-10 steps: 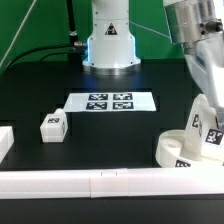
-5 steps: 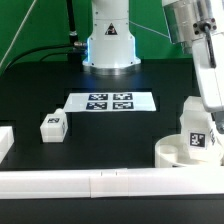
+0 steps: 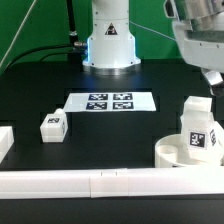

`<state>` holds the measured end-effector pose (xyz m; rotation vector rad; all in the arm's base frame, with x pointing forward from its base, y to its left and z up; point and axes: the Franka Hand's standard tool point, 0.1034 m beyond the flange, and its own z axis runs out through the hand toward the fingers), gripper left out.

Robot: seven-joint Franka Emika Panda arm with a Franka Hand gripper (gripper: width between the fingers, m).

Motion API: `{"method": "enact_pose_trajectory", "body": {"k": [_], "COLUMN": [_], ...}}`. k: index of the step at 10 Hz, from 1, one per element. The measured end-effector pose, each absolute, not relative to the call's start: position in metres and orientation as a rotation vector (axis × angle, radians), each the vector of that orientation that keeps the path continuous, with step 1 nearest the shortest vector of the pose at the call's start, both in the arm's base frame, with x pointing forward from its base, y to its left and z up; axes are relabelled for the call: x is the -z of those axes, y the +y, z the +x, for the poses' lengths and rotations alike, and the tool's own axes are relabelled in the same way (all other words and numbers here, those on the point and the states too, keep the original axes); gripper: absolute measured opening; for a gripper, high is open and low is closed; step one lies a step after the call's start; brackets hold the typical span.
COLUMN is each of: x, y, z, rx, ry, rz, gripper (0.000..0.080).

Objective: Assemble stool

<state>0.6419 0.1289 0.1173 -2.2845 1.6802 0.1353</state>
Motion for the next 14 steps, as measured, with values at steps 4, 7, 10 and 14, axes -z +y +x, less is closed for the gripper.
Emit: {"method": "enact_pose_trajectory", "body": {"k": [4, 7, 10, 14], "x": [-0.115, -0.124, -0.12, -0.111], "y": [0.128, 0.126, 0.122, 0.118], "z": [0.636, 0.639, 0.639, 0.638], "rx": [-0.106, -0.045, 0.031, 0.075], "ry": [1.282, 0.506, 0.292, -0.624], "rz": [-2.567, -2.919, -2.945, -2.988], "gripper": [0.0649, 0.0649, 0.0649, 0.0649]}}
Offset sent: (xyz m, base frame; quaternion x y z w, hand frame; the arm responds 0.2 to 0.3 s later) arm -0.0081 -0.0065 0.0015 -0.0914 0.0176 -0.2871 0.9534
